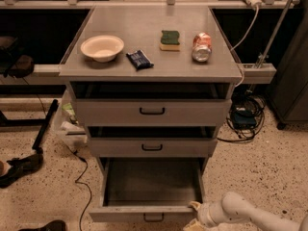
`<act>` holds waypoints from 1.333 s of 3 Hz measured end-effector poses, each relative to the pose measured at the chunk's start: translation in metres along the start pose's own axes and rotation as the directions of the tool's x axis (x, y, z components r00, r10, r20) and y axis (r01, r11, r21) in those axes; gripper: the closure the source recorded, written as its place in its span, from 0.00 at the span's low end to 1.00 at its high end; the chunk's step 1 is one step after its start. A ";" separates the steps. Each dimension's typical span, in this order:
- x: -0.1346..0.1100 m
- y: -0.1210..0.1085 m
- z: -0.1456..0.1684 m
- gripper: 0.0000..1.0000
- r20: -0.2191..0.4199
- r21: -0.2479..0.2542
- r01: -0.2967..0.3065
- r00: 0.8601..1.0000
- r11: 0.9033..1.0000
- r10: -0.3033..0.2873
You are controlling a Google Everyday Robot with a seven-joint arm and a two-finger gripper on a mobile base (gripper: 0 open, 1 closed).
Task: Open bottom drawer
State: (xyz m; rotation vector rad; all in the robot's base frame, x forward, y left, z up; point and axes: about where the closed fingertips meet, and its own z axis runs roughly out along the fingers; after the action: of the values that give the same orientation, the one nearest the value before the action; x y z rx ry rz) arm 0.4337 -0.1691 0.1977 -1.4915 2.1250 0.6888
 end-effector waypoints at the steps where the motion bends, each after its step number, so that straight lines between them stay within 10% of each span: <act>1: -0.003 0.004 -0.002 0.66 -0.002 0.005 0.009 1.000 1.000 -0.009; 2: -0.003 -0.002 -0.003 0.89 -0.002 0.005 0.009 1.000 1.000 -0.009; 4: -0.004 -0.011 -0.004 1.00 -0.002 0.005 0.009 1.000 1.000 -0.009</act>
Offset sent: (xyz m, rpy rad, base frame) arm -0.0117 0.0055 0.0172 -0.0210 -0.0406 0.0088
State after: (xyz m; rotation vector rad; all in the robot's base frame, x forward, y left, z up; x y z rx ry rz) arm 0.4455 -0.1717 0.2015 -1.4985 2.1188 0.6790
